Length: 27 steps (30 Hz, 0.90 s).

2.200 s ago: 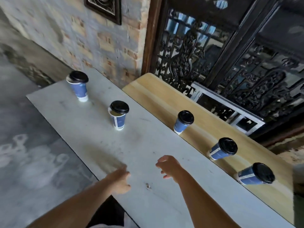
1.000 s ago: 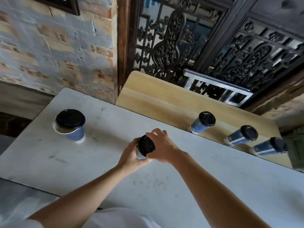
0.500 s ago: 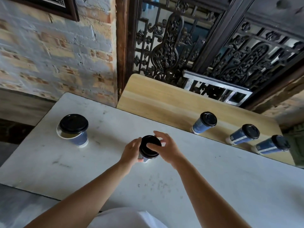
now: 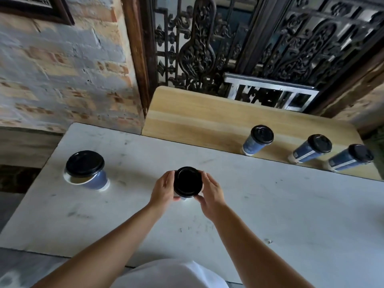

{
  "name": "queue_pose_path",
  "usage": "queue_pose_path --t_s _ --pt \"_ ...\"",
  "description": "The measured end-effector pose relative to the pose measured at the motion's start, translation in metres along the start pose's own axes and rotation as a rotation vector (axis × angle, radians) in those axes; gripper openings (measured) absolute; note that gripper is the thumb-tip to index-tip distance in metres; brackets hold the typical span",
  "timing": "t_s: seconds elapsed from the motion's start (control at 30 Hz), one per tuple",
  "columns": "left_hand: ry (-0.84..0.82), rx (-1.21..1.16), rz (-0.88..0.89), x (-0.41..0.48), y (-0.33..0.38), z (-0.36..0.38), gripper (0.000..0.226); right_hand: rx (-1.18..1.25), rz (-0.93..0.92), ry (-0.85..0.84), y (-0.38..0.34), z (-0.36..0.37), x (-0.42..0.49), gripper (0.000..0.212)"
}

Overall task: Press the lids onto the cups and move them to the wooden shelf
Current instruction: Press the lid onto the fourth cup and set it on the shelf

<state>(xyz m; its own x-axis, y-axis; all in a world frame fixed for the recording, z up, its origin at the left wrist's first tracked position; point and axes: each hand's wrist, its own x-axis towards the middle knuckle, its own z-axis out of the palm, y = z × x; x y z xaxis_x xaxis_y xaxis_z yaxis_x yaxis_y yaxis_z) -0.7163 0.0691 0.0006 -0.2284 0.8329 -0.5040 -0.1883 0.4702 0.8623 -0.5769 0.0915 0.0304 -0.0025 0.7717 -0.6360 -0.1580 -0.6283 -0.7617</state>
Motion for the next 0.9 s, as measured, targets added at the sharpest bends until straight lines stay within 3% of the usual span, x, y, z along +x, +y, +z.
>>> queue_pose_path --t_s 0.2,0.5,0.73,0.9 --pt "-0.017 -0.068 -0.097 -0.007 0.003 0.005 0.034 -0.247 -0.090 0.057 0.006 -0.007 0.007 0.027" --pt "-0.046 0.044 -0.024 -0.005 0.007 0.002 0.035 -0.340 -0.155 0.047 0.007 -0.005 0.012 0.023" --pt "-0.044 0.035 -0.057 -0.011 0.009 0.004 0.032 0.000 0.114 -0.025 0.001 -0.006 0.001 0.031" --pt "0.091 0.012 -0.085 -0.017 0.000 0.005 0.028 0.172 0.079 -0.091 0.012 -0.011 -0.013 0.028"
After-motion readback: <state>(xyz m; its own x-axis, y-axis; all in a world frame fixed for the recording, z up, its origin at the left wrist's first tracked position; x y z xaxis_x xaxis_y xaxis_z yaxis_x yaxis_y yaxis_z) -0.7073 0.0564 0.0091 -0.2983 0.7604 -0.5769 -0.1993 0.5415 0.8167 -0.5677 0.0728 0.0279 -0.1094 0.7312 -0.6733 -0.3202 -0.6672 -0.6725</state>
